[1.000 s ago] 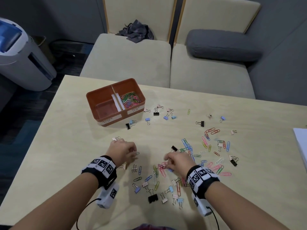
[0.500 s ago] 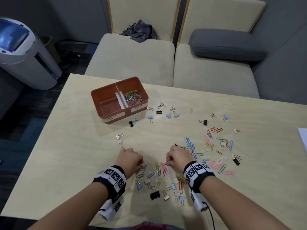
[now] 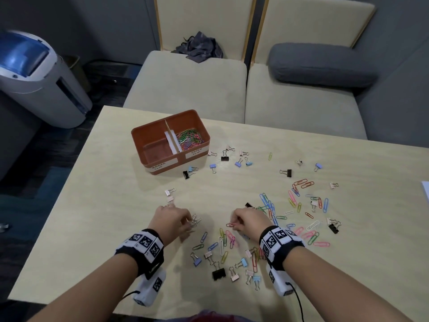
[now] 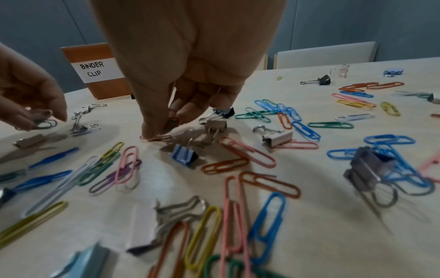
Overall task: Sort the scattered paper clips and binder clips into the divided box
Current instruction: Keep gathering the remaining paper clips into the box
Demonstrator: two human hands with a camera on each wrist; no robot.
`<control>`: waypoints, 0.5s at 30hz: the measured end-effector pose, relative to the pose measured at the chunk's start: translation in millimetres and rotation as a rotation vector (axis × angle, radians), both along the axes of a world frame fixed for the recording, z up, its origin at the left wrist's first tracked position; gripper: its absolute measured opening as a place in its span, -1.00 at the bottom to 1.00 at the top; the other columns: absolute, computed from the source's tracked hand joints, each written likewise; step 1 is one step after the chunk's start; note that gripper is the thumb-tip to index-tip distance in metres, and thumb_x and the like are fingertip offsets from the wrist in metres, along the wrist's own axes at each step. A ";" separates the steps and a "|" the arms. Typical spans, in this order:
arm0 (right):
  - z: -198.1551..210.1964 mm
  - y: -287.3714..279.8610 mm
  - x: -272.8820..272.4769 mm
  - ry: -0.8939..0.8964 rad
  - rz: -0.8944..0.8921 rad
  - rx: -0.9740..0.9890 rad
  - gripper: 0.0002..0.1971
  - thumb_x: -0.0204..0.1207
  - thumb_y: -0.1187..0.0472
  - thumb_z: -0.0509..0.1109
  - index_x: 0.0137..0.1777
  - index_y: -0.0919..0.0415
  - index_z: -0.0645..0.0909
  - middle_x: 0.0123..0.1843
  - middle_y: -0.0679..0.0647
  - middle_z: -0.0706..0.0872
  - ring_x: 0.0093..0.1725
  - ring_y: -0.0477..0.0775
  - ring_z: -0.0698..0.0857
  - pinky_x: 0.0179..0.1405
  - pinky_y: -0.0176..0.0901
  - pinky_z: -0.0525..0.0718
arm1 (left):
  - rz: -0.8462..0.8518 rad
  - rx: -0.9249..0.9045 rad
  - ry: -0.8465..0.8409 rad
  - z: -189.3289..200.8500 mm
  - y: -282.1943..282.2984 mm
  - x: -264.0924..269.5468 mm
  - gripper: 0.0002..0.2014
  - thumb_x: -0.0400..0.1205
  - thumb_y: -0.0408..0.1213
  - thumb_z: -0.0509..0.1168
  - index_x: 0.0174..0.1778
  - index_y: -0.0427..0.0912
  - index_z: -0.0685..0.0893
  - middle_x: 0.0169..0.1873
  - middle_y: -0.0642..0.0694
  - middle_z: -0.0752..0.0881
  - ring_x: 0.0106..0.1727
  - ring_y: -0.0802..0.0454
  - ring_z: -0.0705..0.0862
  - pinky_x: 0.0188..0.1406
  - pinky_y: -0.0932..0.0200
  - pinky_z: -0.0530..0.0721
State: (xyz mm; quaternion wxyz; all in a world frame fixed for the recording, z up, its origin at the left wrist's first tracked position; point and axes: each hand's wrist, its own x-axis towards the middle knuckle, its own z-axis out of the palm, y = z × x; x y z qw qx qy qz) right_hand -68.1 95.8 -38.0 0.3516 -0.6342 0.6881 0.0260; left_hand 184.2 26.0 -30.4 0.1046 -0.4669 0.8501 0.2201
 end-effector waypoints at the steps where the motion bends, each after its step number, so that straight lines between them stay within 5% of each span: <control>1: 0.6 3.0 2.3 -0.022 -0.003 0.002 -0.90 0.48 0.12 0.42 -0.03 -0.02 0.65 -0.12 -0.09 0.75 -0.06 -0.02 0.67 0.02 -0.20 0.57 | -0.021 0.010 -0.019 -1.9 5.1 -3.3 -0.77 0.62 0.06 0.23 0.12 0.11 0.65 -0.01 0.16 0.76 0.16 0.06 0.57 0.14 0.12 0.39; 7: 2.9 10.9 12.2 -0.012 0.027 0.011 -0.75 0.52 0.11 0.36 0.18 -0.01 0.63 -0.01 -0.08 0.79 0.07 -0.03 0.68 0.19 -0.21 0.49 | 0.041 -0.010 -0.041 -10.5 15.3 -21.4 -0.80 0.61 0.01 0.23 0.05 0.07 0.65 -0.06 0.05 0.74 0.13 -0.03 0.56 0.01 0.08 0.34; 12: -3.2 11.8 17.6 0.031 0.001 0.002 -0.82 0.54 0.09 0.34 0.13 -0.02 0.58 -0.19 -0.16 0.67 0.06 -0.02 0.68 0.34 -0.08 0.35 | 0.157 -0.049 -0.012 -13.3 7.0 -21.9 -0.80 0.59 -0.02 0.26 0.10 0.06 0.58 -0.09 0.07 0.75 0.13 -0.02 0.57 0.05 0.07 0.36; 15: -3.5 8.1 20.9 0.051 0.015 0.014 -0.84 0.53 0.11 0.34 0.09 -0.01 0.62 -0.09 -0.12 0.75 0.09 -0.01 0.68 0.34 -0.05 0.31 | 0.208 -0.054 -0.034 -15.3 4.2 -23.1 -0.73 0.59 -0.01 0.26 0.18 0.06 0.56 -0.06 0.04 0.76 0.16 -0.04 0.57 0.08 0.06 0.36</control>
